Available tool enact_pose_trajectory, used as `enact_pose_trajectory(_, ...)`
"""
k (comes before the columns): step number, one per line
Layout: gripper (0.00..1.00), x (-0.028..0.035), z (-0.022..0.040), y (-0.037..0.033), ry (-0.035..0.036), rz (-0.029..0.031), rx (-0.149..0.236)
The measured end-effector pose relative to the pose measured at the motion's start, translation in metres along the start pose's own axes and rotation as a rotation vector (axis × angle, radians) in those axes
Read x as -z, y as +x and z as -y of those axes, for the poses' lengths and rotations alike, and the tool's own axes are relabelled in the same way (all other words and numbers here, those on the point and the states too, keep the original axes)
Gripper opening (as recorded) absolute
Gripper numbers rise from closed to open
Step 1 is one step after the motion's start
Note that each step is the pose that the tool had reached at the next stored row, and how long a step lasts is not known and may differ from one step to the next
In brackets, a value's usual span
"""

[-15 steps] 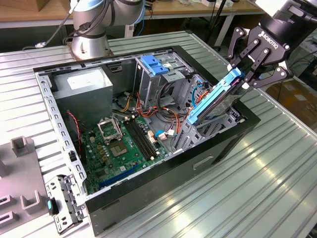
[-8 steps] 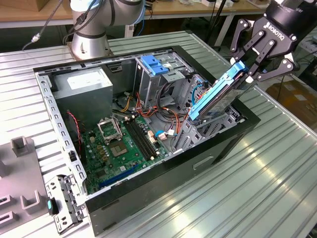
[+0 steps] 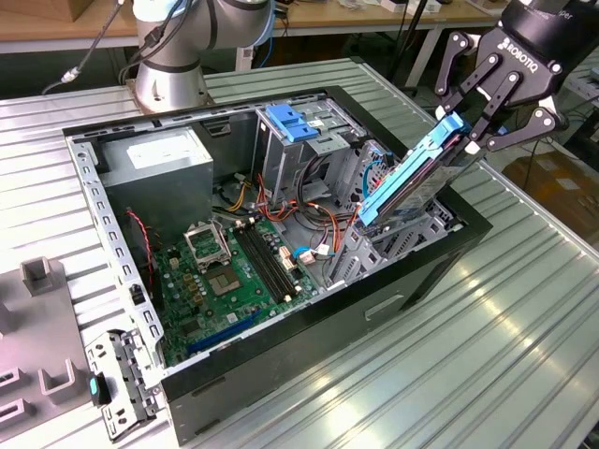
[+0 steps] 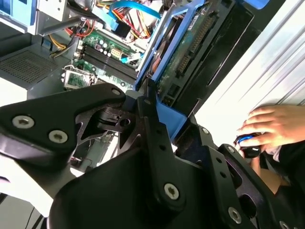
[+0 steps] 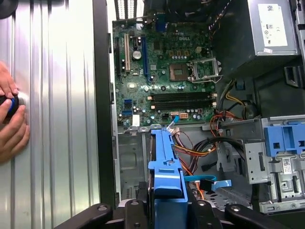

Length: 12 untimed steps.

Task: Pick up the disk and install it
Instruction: 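Insert the disk into the insertion slot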

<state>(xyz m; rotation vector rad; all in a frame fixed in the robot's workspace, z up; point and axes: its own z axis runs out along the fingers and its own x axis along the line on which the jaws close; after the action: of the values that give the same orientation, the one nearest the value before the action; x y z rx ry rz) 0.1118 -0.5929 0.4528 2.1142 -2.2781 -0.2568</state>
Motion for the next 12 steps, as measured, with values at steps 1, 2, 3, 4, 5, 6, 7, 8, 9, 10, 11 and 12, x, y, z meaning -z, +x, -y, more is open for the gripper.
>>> enact_pose_trajectory(1,0.37,0.0,-0.0012,0.0,0.0103,0.0004,0.002)
enact_pose_trajectory(2,0.37,-0.0002,-0.0024,0.0002,0.0147,0.0008,0.002)
enact_pose_trajectory(3,0.37,-0.0005,-0.0047,0.0003,0.0216,0.0012,0.003)
enact_pose_trajectory(4,0.37,-0.0008,-0.0066,0.0005,0.0279,0.0017,0.004)
enact_pose_trajectory(5,0.37,-0.001,-0.0084,0.0007,0.0341,0.0021,0.004)
enact_pose_trajectory(6,0.37,-0.0016,-0.0138,0.0011,0.0534,0.0033,0.006)
enact_pose_trajectory(7,0.37,-0.0019,-0.0158,0.0012,0.0618,0.0038,0.007)
enact_pose_trajectory(8,0.37,-0.0022,-0.0178,0.0014,0.0705,0.0046,0.008)
enact_pose_trajectory(9,0.37,-0.0025,-0.0195,0.0016,0.0789,0.0052,0.009)
enact_pose_trajectory(10,0.37,-0.0026,-0.0212,0.0017,0.0864,0.0055,0.01)
enact_pose_trajectory(11,0.37,-0.0028,-0.0228,0.0018,0.0941,0.006,0.011)
enact_pose_trajectory(12,0.37,-0.0029,-0.0241,0.002,0.1011,0.0066,0.012)
